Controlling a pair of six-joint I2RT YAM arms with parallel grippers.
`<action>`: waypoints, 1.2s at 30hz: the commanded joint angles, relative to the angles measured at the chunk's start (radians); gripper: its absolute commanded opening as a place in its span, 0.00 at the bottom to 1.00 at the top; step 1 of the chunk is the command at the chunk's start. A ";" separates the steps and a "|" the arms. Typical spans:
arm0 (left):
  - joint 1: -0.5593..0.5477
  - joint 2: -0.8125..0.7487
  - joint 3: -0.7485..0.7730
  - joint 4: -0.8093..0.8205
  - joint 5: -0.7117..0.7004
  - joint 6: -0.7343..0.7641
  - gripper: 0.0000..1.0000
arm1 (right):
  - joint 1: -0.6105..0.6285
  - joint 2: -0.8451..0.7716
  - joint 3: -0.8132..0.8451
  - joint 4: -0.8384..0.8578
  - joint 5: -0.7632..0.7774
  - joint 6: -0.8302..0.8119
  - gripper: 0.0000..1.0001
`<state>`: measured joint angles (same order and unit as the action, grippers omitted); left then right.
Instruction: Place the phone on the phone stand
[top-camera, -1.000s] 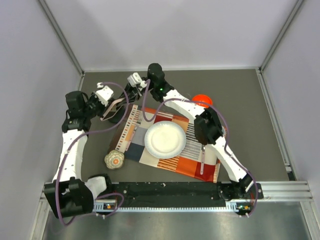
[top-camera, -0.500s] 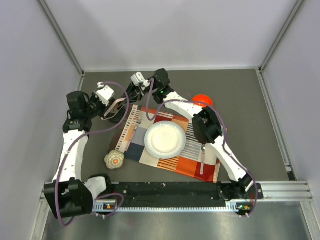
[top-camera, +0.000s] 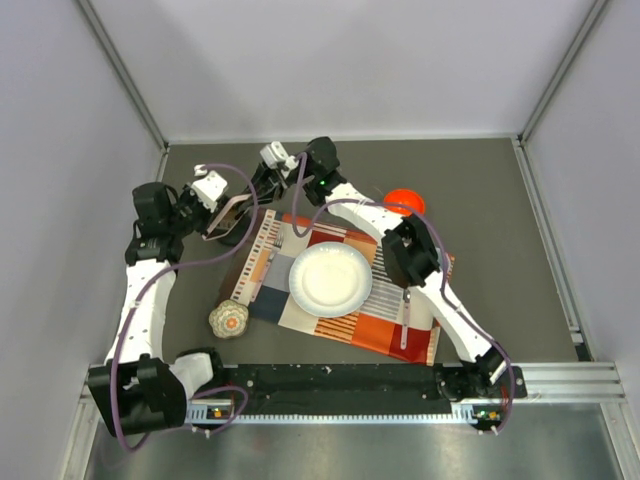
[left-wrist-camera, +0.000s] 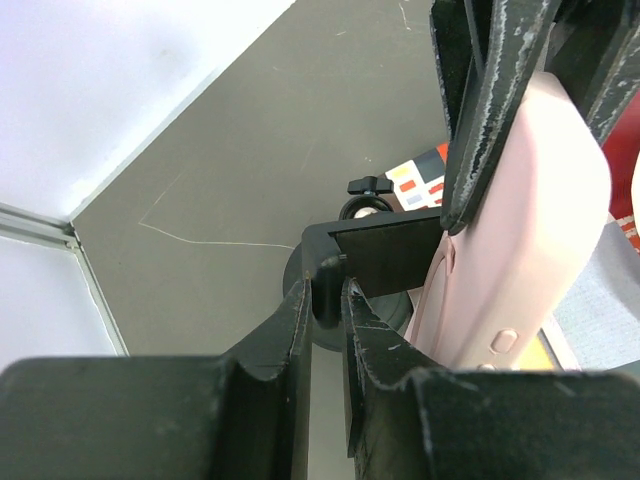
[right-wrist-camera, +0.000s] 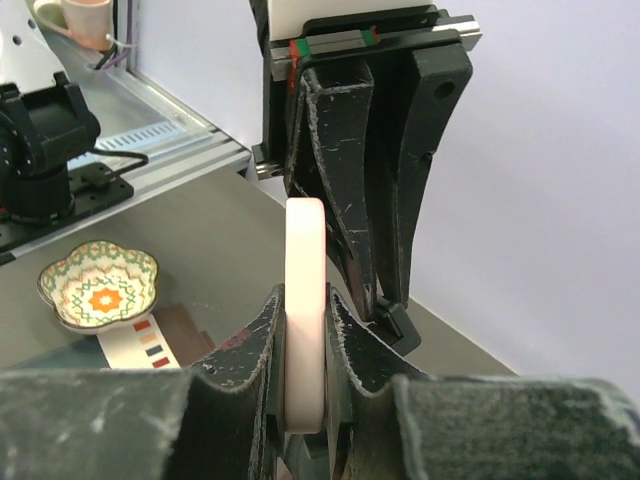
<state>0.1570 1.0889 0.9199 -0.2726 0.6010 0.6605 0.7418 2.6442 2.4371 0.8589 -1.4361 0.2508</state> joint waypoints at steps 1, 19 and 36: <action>0.000 -0.014 -0.001 0.035 -0.004 -0.030 0.00 | -0.051 -0.027 -0.026 -0.104 0.049 0.060 0.00; -0.001 0.048 0.016 0.124 -0.535 -0.301 0.00 | -0.033 -0.216 -0.089 -1.148 0.692 -0.137 0.00; -0.060 0.020 0.039 0.053 -0.733 -0.432 0.00 | 0.096 -0.155 0.244 -1.451 1.319 -0.227 0.00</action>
<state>0.0937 1.1351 0.9199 -0.1699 0.1387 0.3111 0.8822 2.4771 2.6354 -0.5106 -0.3908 0.0589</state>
